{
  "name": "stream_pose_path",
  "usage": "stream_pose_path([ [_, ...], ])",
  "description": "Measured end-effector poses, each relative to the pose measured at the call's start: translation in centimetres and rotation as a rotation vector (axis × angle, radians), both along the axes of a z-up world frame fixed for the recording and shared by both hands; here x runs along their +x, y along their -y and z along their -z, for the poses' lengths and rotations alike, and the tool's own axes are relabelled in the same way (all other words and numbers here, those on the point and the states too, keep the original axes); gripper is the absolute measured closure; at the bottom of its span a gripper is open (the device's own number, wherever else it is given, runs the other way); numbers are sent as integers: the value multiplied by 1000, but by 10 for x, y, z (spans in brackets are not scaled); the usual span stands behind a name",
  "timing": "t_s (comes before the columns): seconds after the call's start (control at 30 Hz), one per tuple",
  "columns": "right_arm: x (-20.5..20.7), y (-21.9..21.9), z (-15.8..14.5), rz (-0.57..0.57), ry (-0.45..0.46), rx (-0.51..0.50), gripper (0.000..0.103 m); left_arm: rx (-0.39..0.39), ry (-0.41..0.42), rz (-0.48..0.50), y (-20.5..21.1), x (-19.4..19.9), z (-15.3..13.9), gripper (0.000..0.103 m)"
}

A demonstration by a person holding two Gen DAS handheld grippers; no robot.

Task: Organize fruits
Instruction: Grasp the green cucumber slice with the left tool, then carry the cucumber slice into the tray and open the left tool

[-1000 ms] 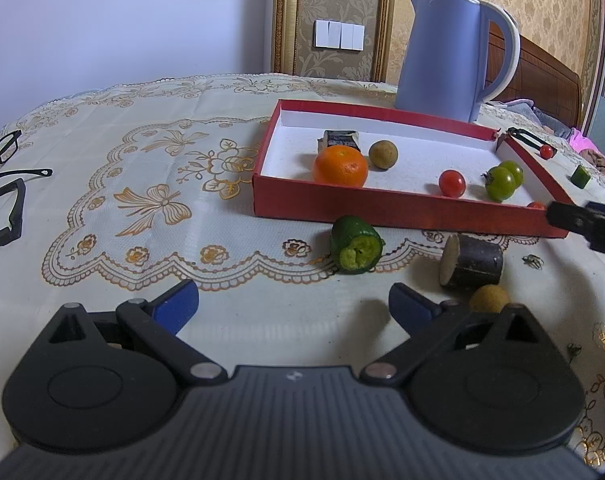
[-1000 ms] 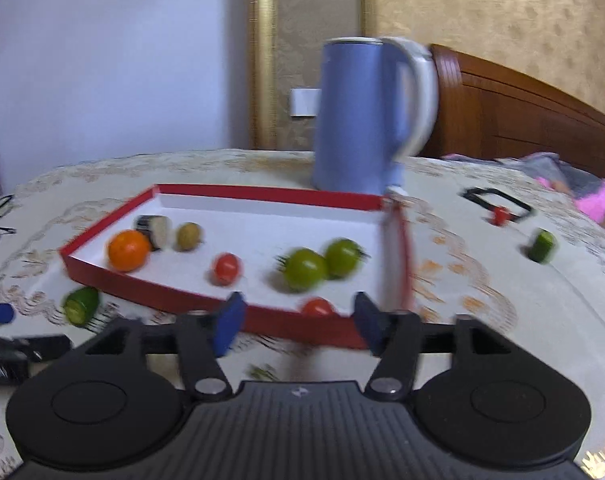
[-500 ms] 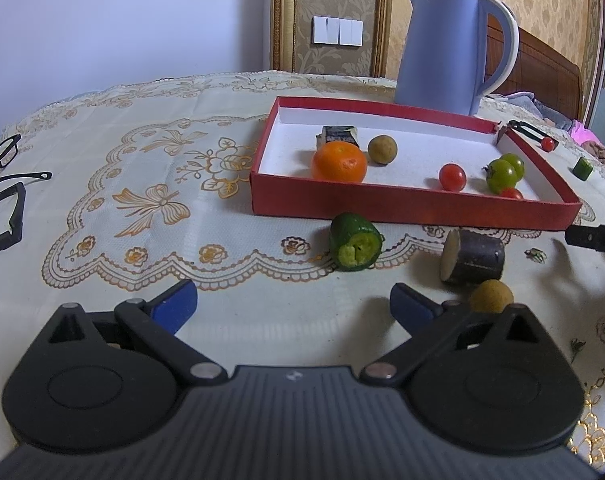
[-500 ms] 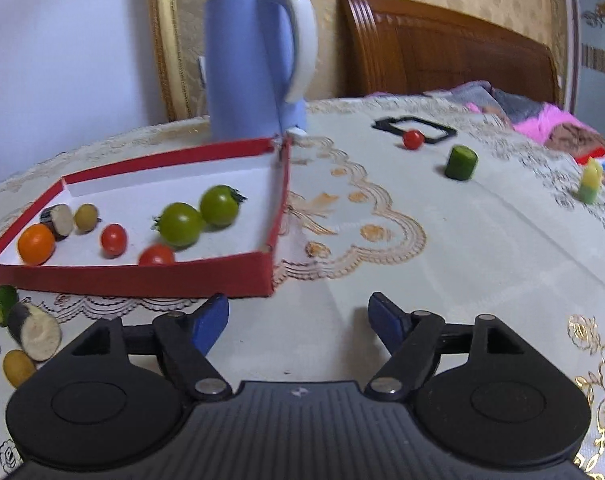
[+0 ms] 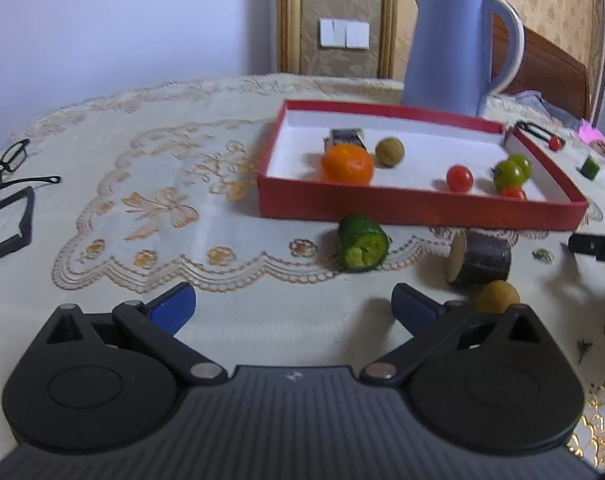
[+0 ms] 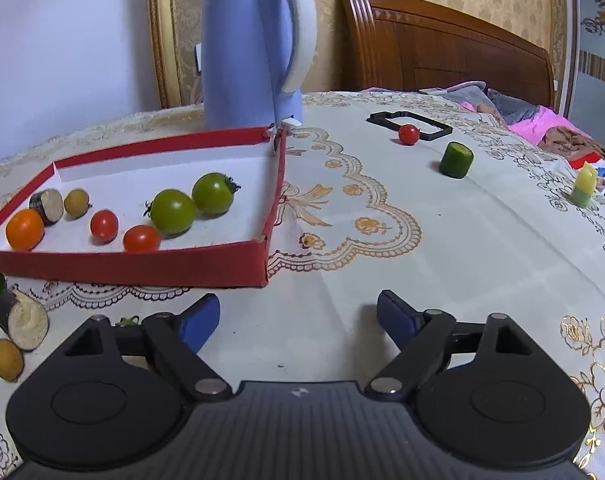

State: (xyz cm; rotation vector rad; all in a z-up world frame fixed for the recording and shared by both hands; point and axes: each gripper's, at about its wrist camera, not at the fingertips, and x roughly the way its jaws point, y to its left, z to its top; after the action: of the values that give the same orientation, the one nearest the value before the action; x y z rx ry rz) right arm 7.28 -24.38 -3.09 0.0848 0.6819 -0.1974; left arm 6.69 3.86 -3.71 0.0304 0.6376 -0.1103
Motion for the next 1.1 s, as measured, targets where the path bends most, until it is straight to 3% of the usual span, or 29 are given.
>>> stream_pose_path([
  [0.07, 1, -2, 0, 0, -8, -8, 7, -33, -3, 13, -4, -2, -1, 0],
  [0.37, 2, -1, 1, -1, -12, -3, 7, -20, 23, 0, 7, 2, -5, 12],
  [0.57, 2, -1, 1, -1, -12, -3, 6, 5, -4, 0, 22, 22, -4, 32],
  [0.63, 2, -1, 1, -1, -12, -3, 6, 5, 0, 6, 23, 22, -3, 33],
  [0.87, 2, -1, 1, 0, -12, -3, 6, 10, 17, 52, 29, 20, -3, 54],
  [0.97, 2, -1, 1, 0, -12, -3, 6, -7, 21, 77, 30, 19, -3, 68],
  [1.1, 2, -1, 1, 0, -12, -3, 6, -4, 30, 98, 33, 19, -2, 74],
])
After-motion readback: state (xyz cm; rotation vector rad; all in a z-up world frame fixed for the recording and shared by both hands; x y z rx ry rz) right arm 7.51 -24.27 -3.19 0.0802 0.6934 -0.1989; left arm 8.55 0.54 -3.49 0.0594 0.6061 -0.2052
